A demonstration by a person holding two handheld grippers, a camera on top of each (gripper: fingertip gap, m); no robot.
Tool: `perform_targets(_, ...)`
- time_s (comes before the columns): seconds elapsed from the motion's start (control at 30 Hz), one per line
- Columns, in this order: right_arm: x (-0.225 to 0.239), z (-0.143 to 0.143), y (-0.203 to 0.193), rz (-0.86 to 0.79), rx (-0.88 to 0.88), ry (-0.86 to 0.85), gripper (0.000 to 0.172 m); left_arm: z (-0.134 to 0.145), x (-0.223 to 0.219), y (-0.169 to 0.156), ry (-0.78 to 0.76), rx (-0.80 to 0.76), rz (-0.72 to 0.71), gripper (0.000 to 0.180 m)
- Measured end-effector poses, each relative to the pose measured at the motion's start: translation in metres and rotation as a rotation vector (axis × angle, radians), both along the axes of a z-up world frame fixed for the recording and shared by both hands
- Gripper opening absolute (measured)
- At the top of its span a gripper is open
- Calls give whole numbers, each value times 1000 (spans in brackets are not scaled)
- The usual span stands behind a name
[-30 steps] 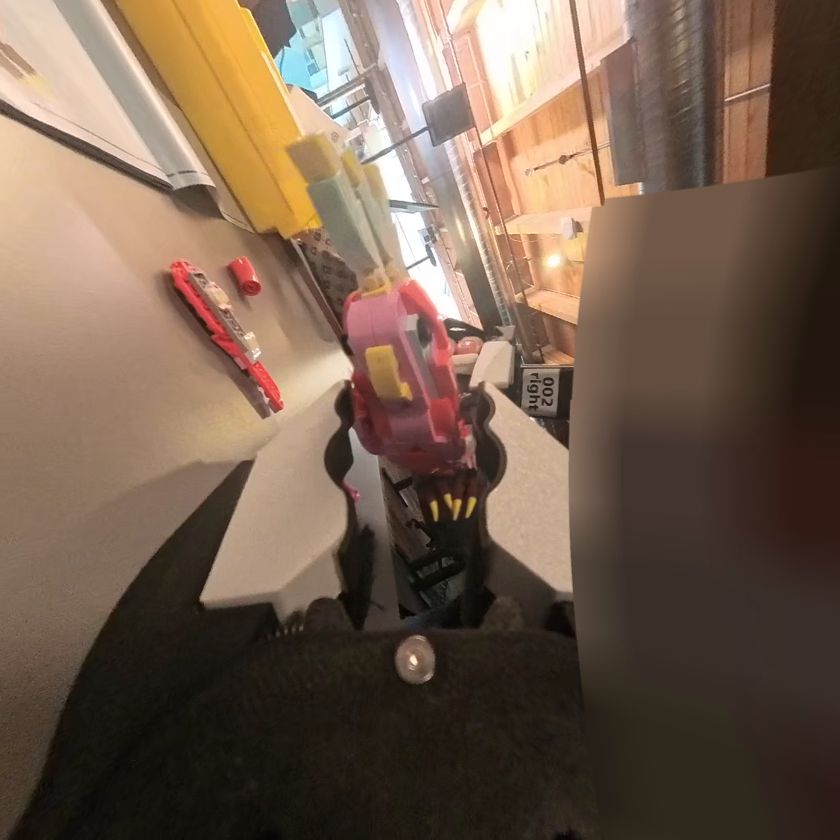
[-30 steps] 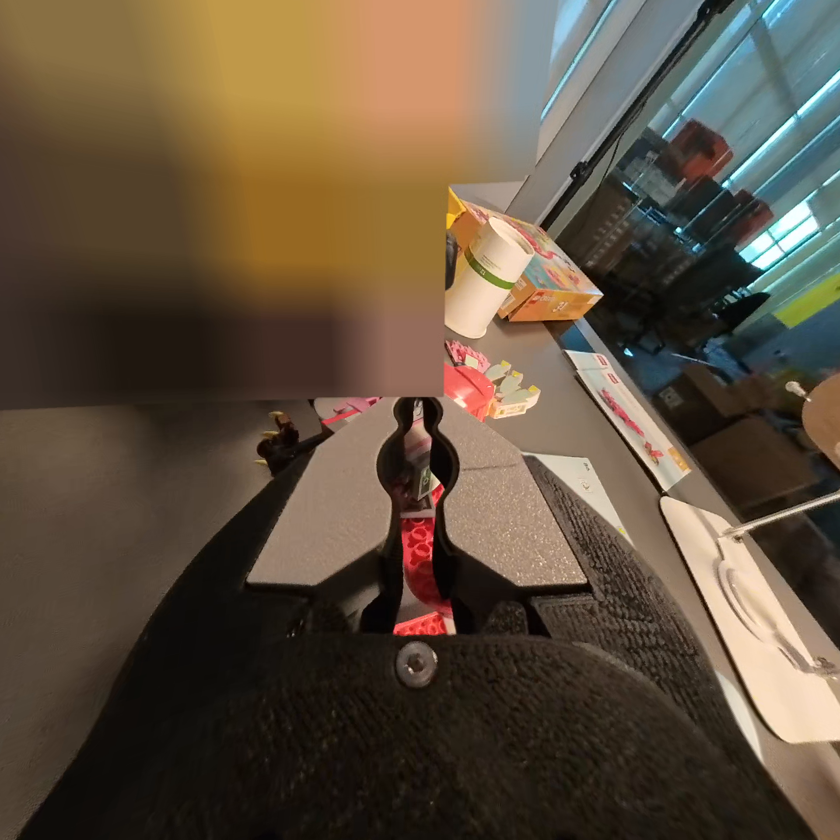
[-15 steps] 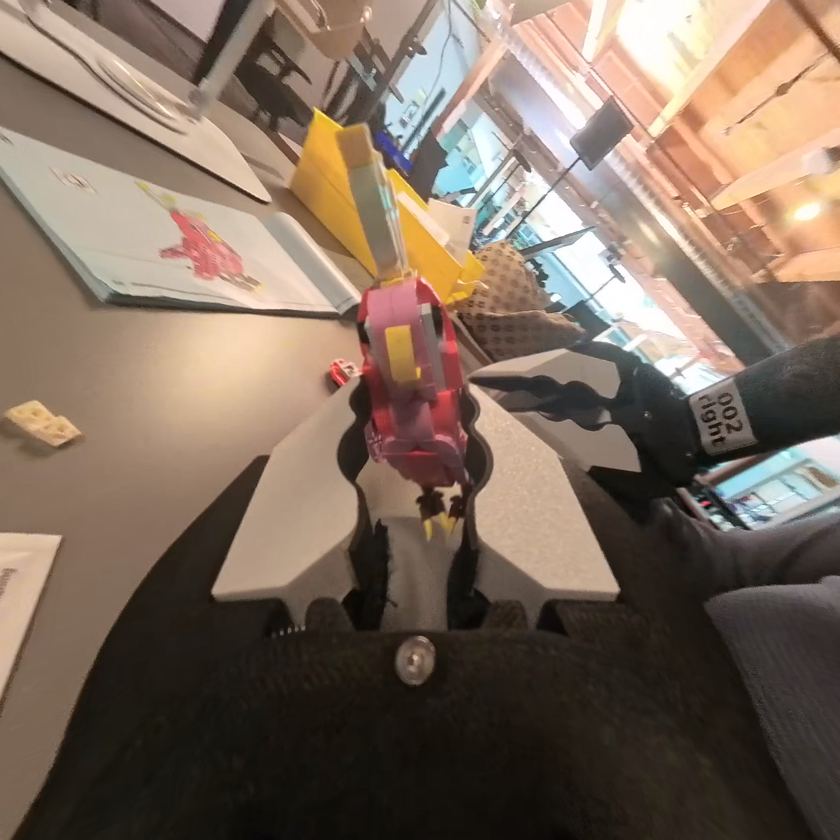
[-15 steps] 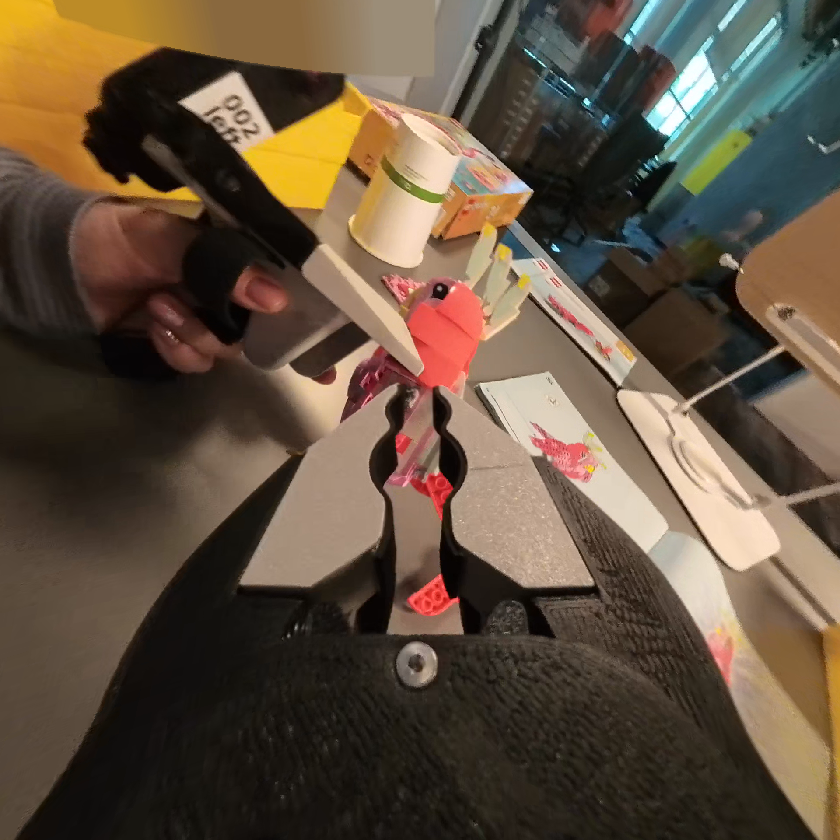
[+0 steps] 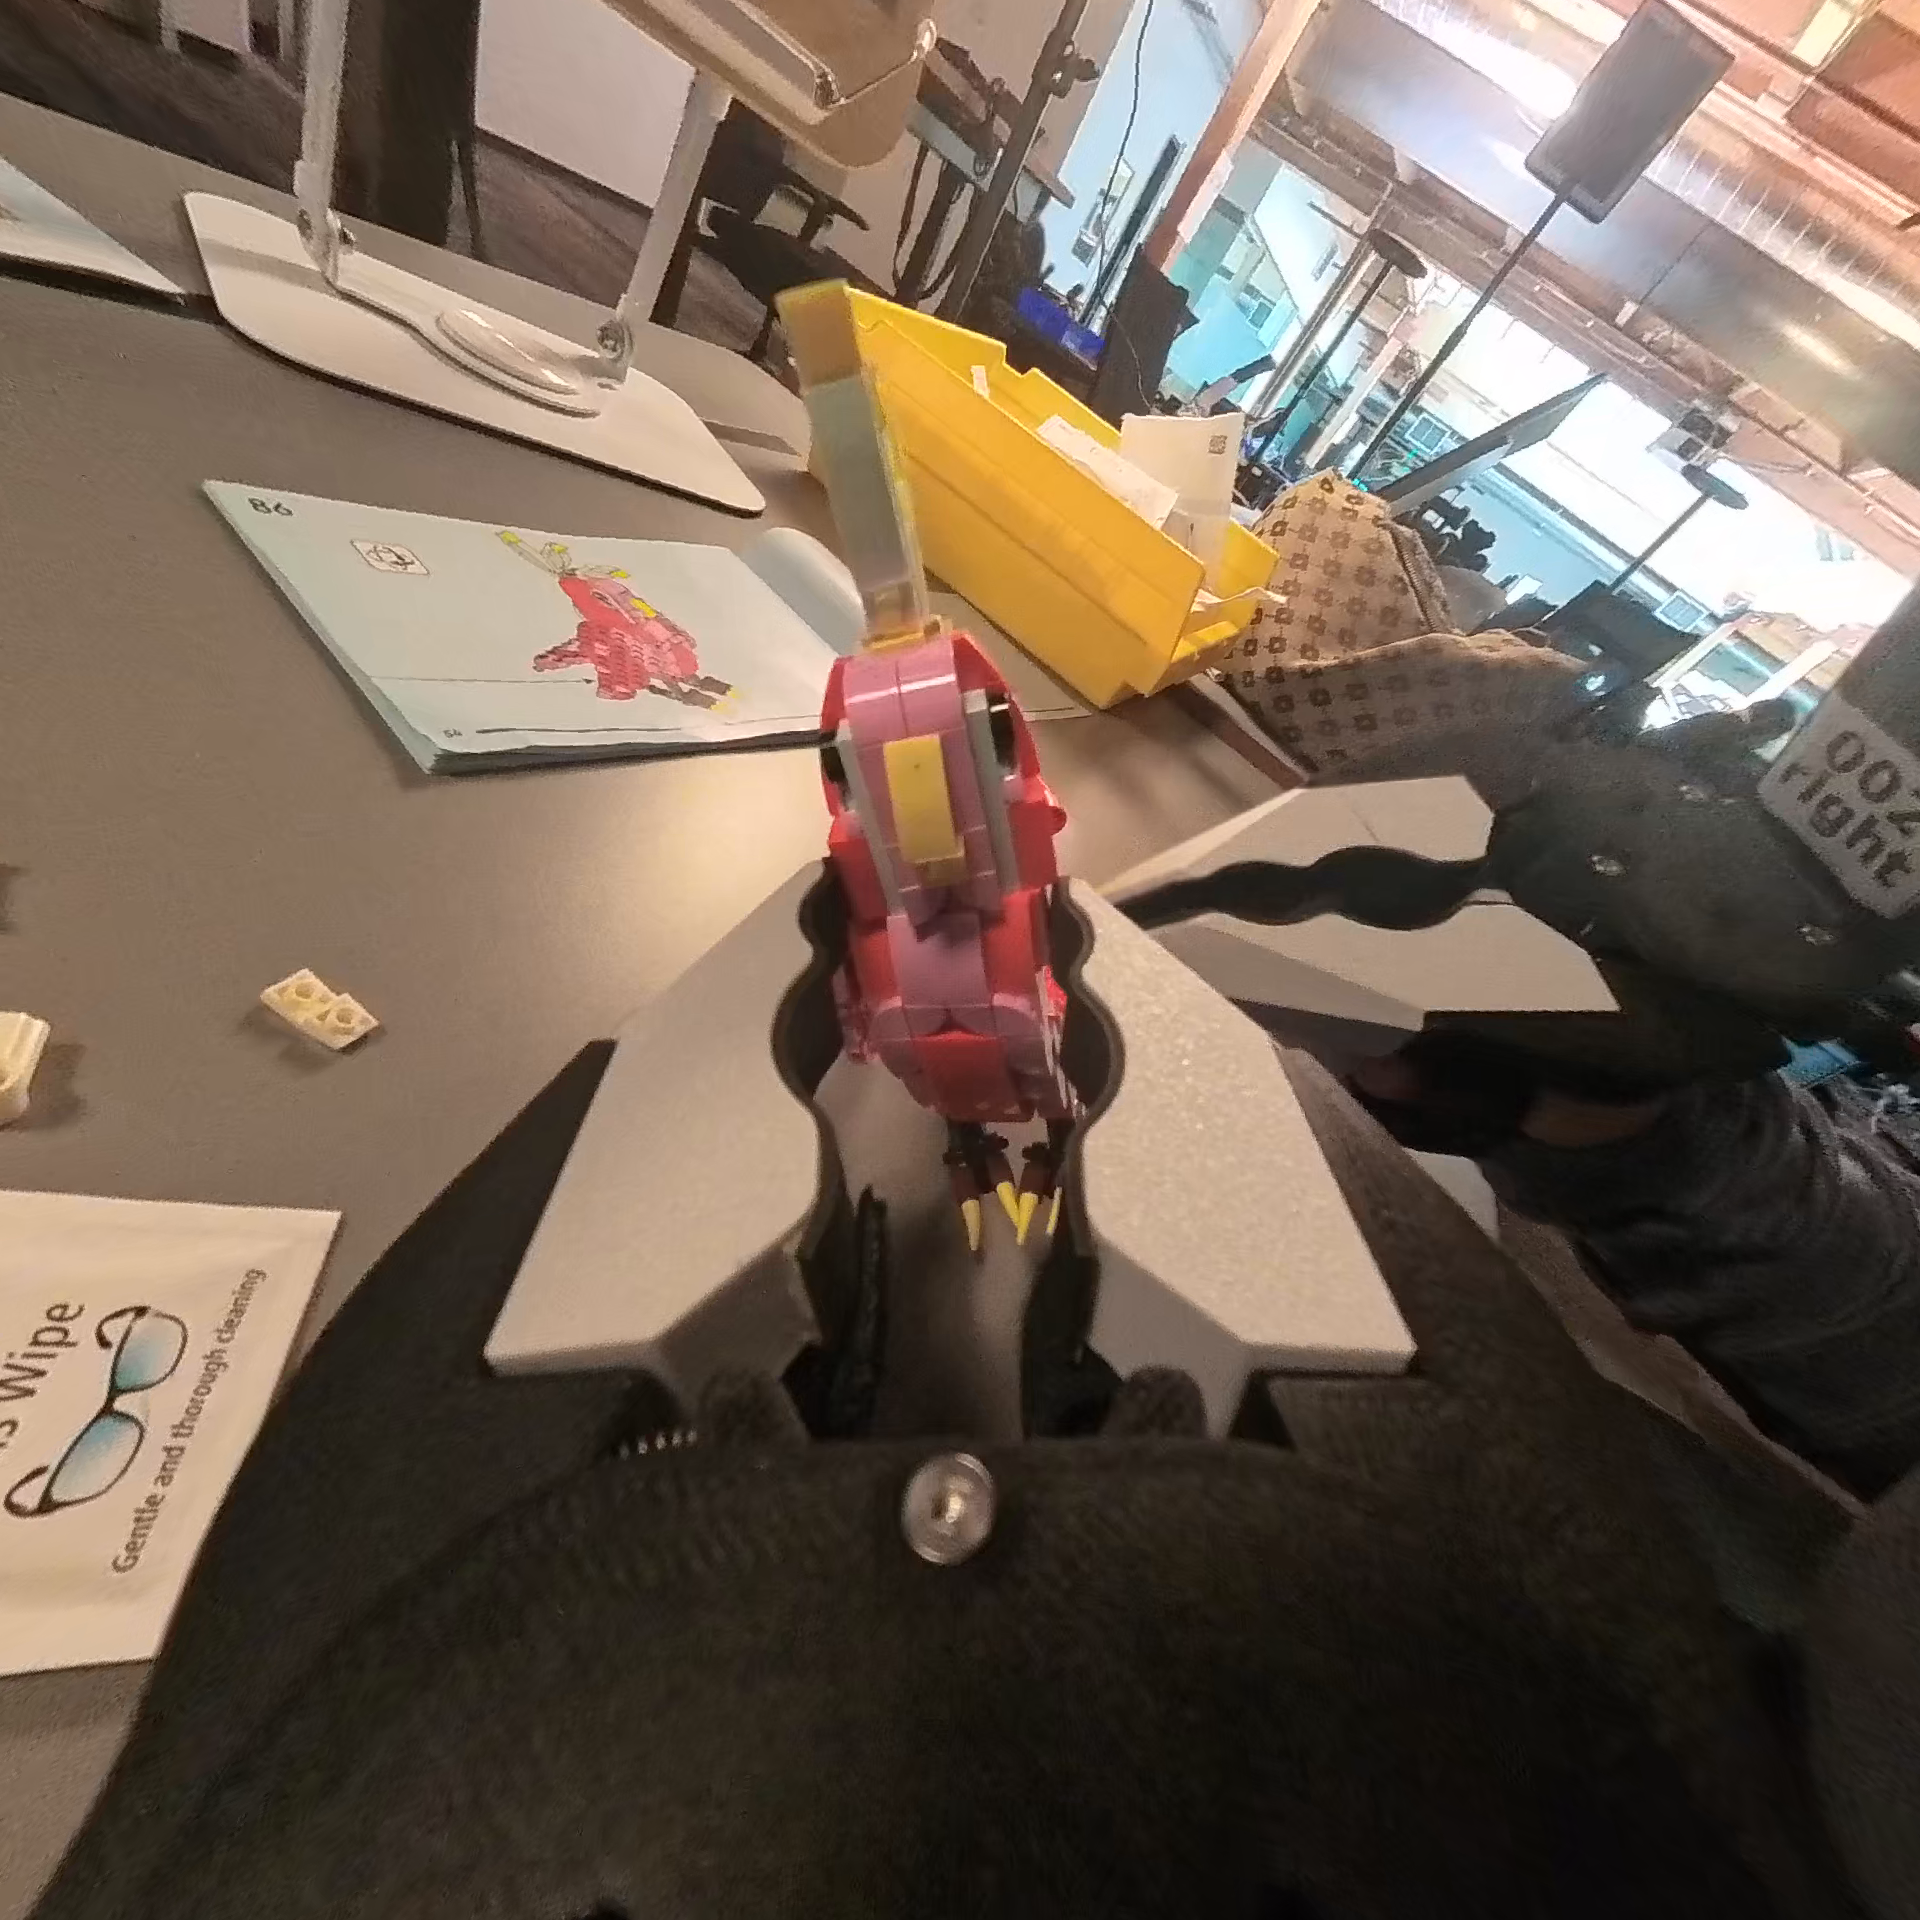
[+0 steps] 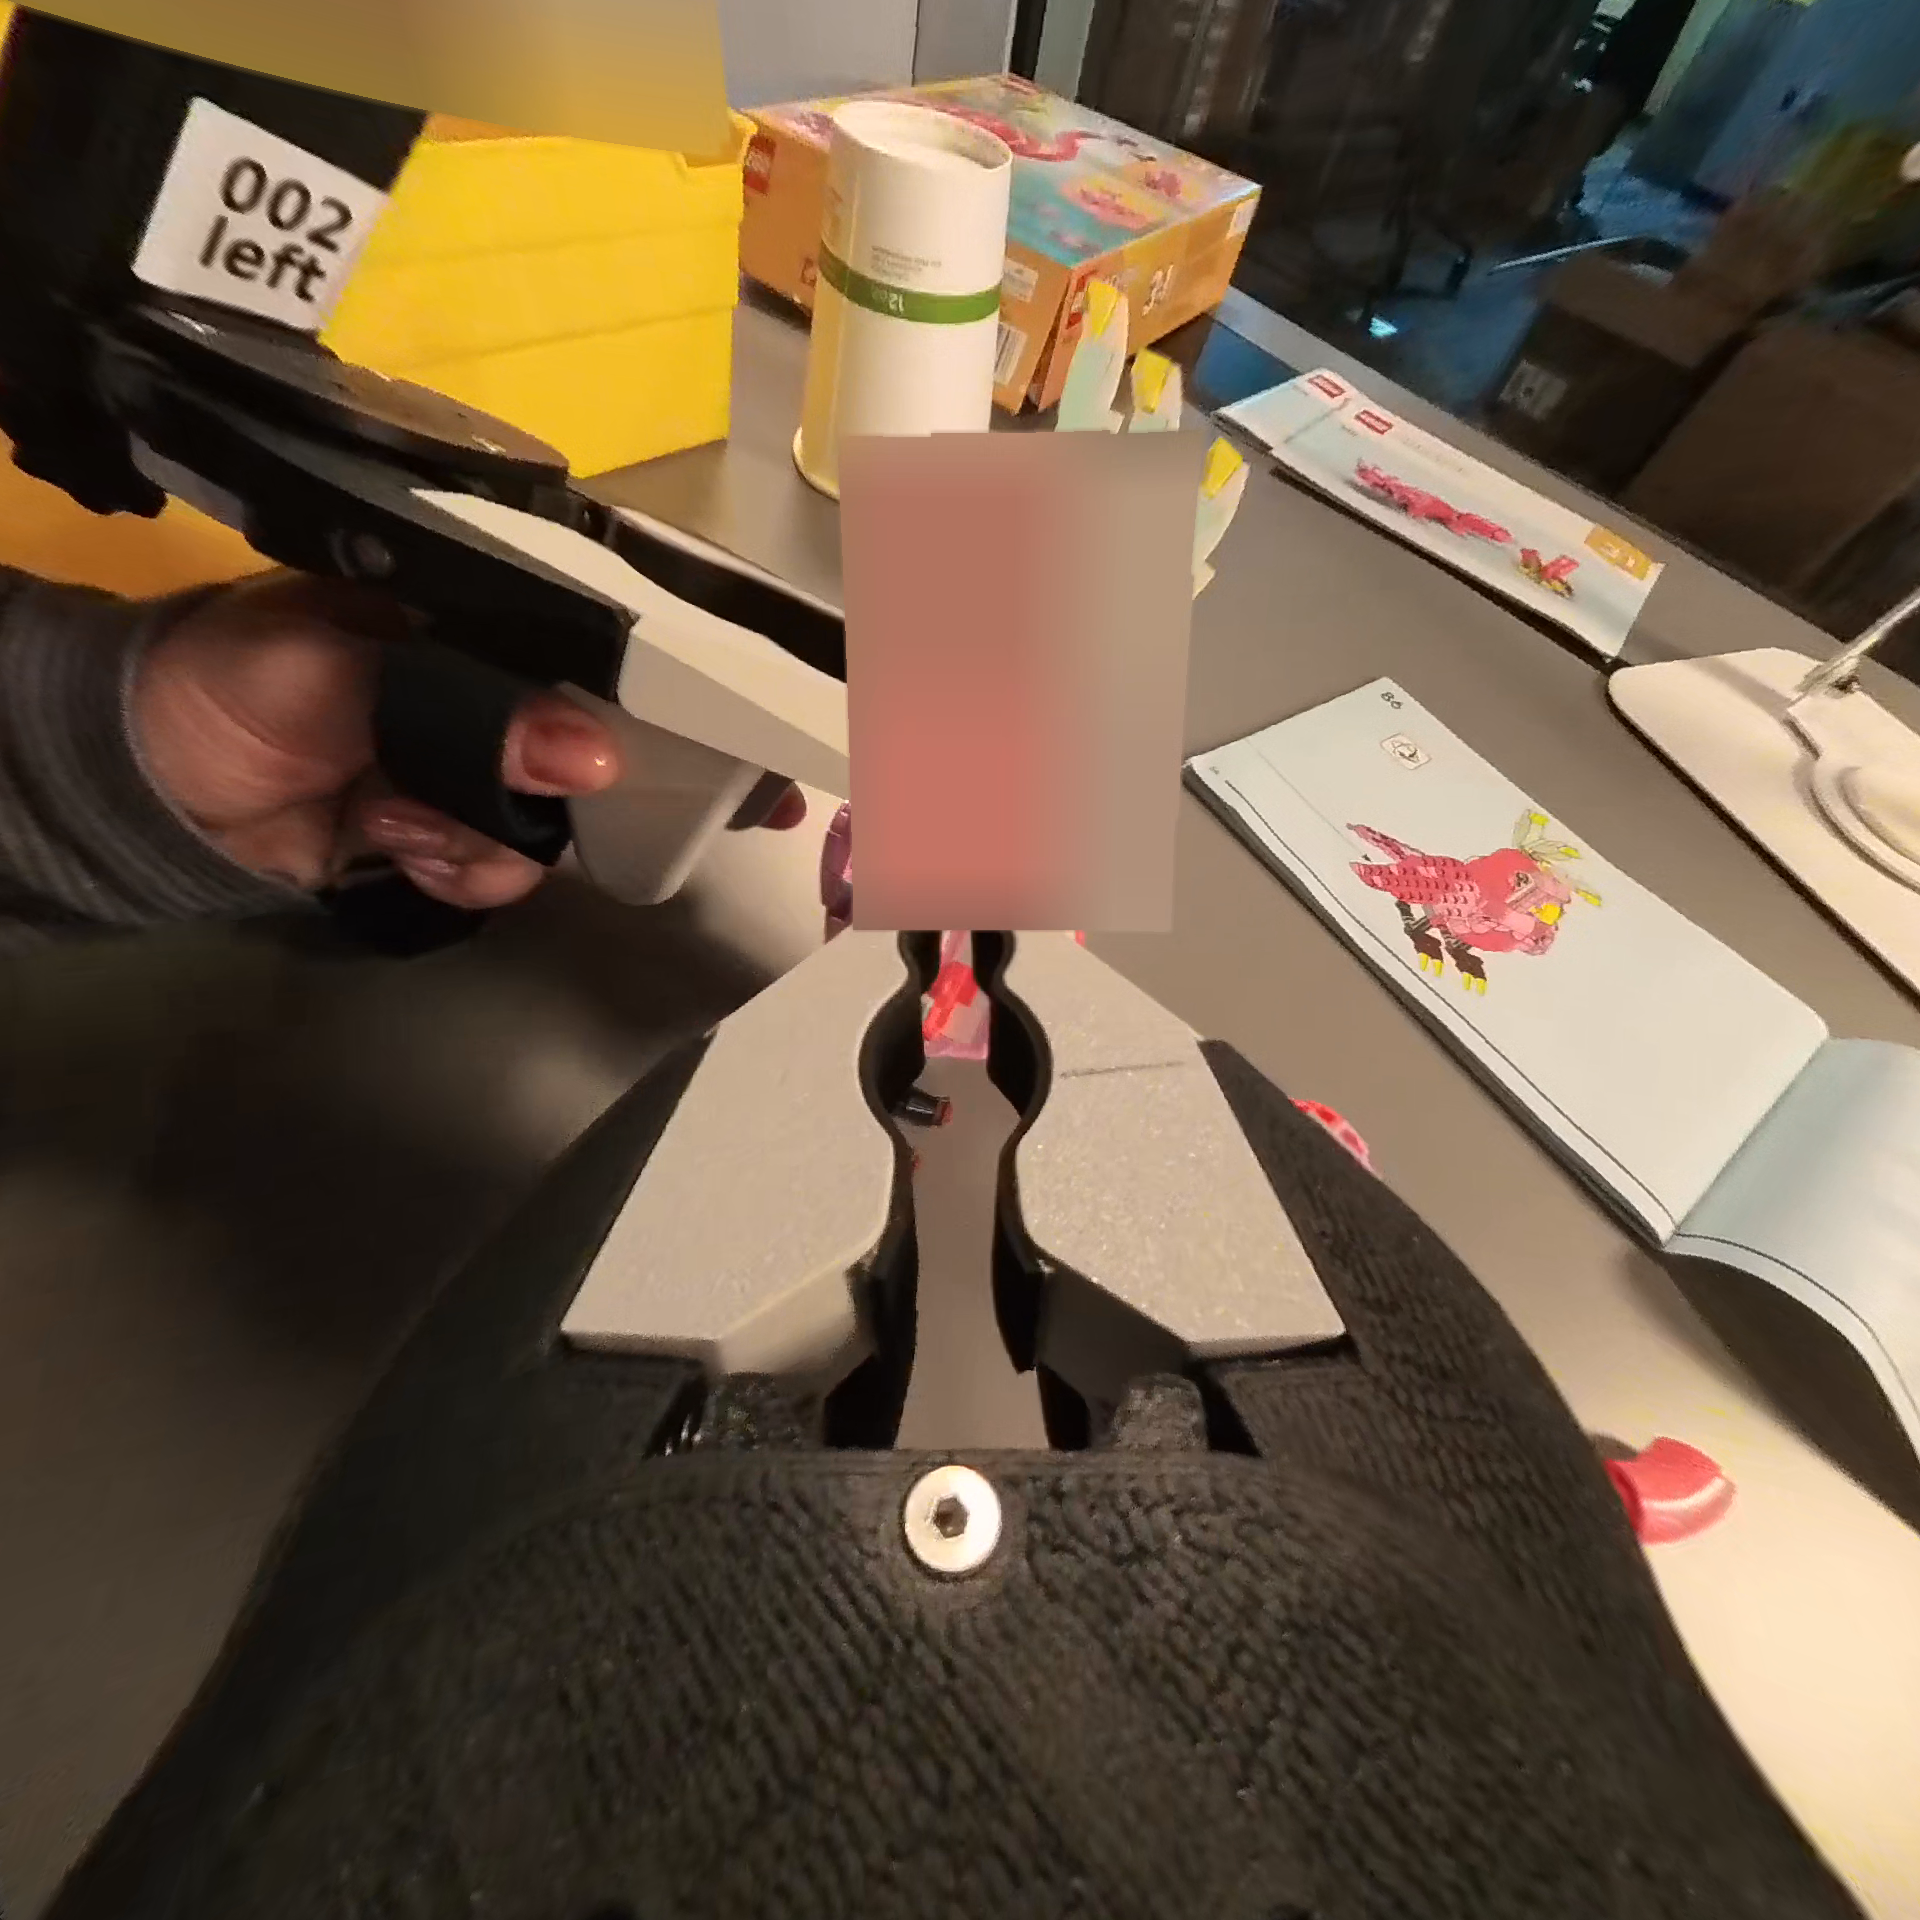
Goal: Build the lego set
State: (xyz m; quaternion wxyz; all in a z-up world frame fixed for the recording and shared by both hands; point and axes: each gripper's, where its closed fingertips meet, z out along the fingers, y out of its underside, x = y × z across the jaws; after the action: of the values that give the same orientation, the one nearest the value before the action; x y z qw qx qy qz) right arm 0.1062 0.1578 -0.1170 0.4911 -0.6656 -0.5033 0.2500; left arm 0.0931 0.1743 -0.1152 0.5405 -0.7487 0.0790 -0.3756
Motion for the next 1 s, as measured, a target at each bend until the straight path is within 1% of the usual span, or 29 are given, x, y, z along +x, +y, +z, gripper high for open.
perform_targets(0.23, 2, 0, -3, 2, -21, 16, 2, 2, 3, -4, 66, 49, -2, 37)
perform_targets(0.43, 7, 0, -9, 4, 77, 4, 1, 3, 7, -11, 96, 71, -67, 38)
perform_targets(0.6, 11, 0, -11, -8, 103, 41, 1, -1, 9, -17, 150, 75, -113, 40)
perform_targets(0.77, 12, 0, -11, -19, 125, 65, 0, -3, 10, -19, 136, 52, -138, 40)
perform_targets(0.9, 11, 4, -13, -25, 205, 75, 0, -6, 12, -20, 135, 27, -155, 44)
perform_targets(1.0, 10, 6, -15, -20, 256, 79, 0, -5, 12, -21, 116, 25, -168, 44)
